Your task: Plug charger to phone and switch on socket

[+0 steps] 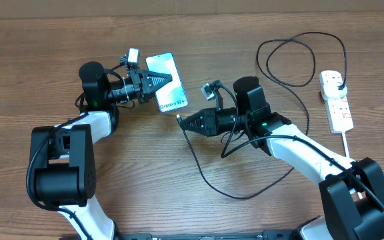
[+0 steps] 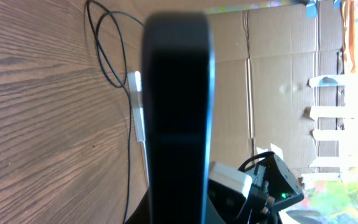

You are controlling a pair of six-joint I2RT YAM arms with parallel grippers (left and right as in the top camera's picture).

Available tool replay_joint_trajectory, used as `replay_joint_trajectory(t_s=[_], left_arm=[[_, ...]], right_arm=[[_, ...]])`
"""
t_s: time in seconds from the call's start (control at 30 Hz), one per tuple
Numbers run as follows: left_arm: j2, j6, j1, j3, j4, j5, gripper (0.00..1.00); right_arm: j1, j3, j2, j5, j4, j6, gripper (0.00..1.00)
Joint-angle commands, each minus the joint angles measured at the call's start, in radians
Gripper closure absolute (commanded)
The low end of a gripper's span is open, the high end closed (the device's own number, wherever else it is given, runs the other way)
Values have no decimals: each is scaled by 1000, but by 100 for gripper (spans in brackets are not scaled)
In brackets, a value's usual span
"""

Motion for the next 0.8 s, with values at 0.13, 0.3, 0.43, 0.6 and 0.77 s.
replay_joint_trajectory(t_s=[0.13, 0.3, 0.43, 0.6, 0.77], left_arm=[[0, -39, -4, 19, 15, 37, 96], [0, -44, -4, 19, 27, 29, 96], [0, -44, -10, 19, 27, 26, 96], [0, -44, -17, 19, 27, 14, 96], [0, -44, -17, 19, 27, 11, 96]], right_arm=[[-2, -6, 3, 26, 13, 37, 96], [-2, -6, 3, 32, 27, 58, 96], [-2, -6, 3, 37, 39, 63, 96], [-2, -6, 6, 44, 39, 63, 96], [-2, -6, 22, 44, 39, 67, 96]])
